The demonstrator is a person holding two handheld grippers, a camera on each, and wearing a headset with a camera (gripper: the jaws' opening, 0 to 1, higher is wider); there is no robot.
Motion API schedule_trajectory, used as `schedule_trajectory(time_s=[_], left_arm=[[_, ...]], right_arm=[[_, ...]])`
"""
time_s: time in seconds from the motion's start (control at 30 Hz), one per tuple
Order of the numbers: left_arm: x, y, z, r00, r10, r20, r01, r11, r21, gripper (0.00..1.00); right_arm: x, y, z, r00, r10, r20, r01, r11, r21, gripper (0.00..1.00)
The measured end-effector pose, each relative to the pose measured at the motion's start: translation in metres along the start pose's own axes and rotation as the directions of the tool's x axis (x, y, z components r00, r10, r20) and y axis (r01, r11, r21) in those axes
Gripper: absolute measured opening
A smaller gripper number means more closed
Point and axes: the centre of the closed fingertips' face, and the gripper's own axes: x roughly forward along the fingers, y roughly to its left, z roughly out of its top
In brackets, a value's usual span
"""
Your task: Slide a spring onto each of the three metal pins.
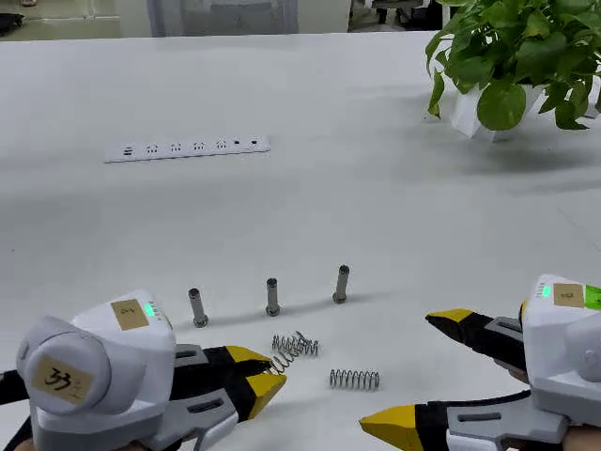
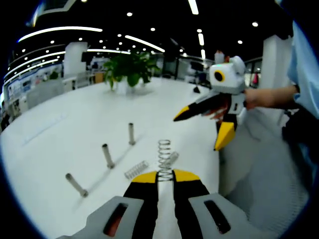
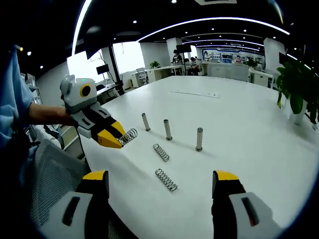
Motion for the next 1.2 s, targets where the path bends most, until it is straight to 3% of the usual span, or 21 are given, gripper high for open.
schedule_trajectory(time_s=[0.17, 0.4, 0.57, 1.03, 1.2], left_arm=[[0.006, -0.009, 0.003, 0.9995, -0.025, 0.02, 0.025, 1.0, 0.004, 0.1], [0.011, -0.019, 0.008, 0.9976, -0.055, 0.043, 0.054, 0.998, 0.019, 0.1], [0.013, -0.024, 0.009, 0.9959, -0.075, 0.05, 0.074, 0.997, 0.026, 0.1], [0.011, -0.033, 0.015, 0.9889, -0.125, 0.08, 0.123, 0.992, 0.035, 0.1], [0.011, -0.035, 0.016, 0.9872, -0.136, 0.083, 0.134, 0.99, 0.038, 0.1]], right_arm=[[0.002, 0.012, 0.015, 0.9949, 0.063, 0.079, -0.071, 0.993, 0.091, 0.74], [0.002, 0.024, 0.027, 0.9731, 0.15, 0.175, -0.186, 0.958, 0.216, 0.52], [0.002, 0.029, 0.029, 0.9631, 0.181, 0.199, -0.228, 0.941, 0.251, 0.39], [0.001, 0.042, 0.037, 0.9358, 0.251, 0.247, -0.321, 0.897, 0.305, 0.22], [0.004, 0.044, 0.035, 0.9377, 0.255, 0.236, -0.32, 0.897, 0.303, 0.19]])
